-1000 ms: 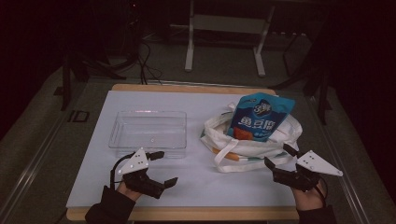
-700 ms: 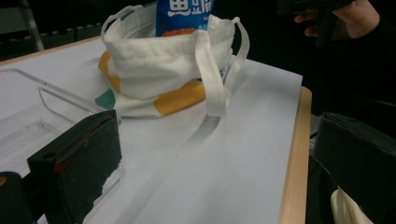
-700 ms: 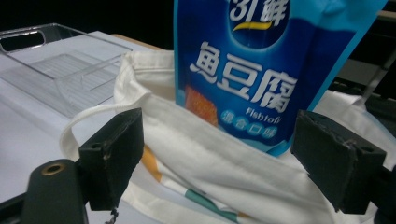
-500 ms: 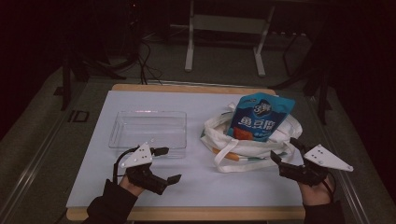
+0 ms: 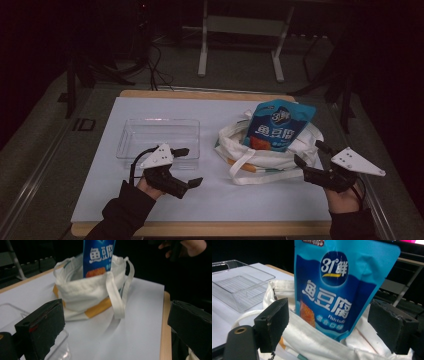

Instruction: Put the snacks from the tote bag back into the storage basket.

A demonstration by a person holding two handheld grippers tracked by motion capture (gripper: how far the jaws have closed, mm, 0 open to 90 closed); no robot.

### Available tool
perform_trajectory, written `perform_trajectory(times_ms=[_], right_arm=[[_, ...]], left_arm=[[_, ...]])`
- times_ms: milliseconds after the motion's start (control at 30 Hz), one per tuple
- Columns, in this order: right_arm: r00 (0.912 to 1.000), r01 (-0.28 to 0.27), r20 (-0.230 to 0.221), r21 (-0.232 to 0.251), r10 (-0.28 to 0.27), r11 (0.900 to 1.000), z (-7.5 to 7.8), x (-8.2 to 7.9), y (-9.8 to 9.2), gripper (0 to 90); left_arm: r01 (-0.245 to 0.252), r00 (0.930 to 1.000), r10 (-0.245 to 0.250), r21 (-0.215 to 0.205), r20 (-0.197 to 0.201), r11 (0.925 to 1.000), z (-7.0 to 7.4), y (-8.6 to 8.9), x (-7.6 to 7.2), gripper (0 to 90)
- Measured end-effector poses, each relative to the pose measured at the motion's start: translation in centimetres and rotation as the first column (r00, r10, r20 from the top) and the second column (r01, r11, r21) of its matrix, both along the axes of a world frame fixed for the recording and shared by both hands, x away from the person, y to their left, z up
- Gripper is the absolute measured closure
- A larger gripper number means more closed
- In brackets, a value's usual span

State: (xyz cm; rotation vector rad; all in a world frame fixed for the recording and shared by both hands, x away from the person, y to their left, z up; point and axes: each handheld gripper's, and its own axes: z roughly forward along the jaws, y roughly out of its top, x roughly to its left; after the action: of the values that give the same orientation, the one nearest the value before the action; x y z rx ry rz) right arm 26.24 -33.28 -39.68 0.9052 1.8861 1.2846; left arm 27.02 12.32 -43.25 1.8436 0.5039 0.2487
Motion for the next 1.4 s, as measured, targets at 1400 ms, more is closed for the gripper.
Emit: perform_trajectory(times_ms=[1400], right_arm=[[0.9983,-0.057,0.014,0.015,0.057,0.998,1.9,4.8,-0.8,12.4]], left_arm=[[0.100,0.9948,-0.100,0.027,0.017,0.9947,3.6,-8.2,8.5,1.2]])
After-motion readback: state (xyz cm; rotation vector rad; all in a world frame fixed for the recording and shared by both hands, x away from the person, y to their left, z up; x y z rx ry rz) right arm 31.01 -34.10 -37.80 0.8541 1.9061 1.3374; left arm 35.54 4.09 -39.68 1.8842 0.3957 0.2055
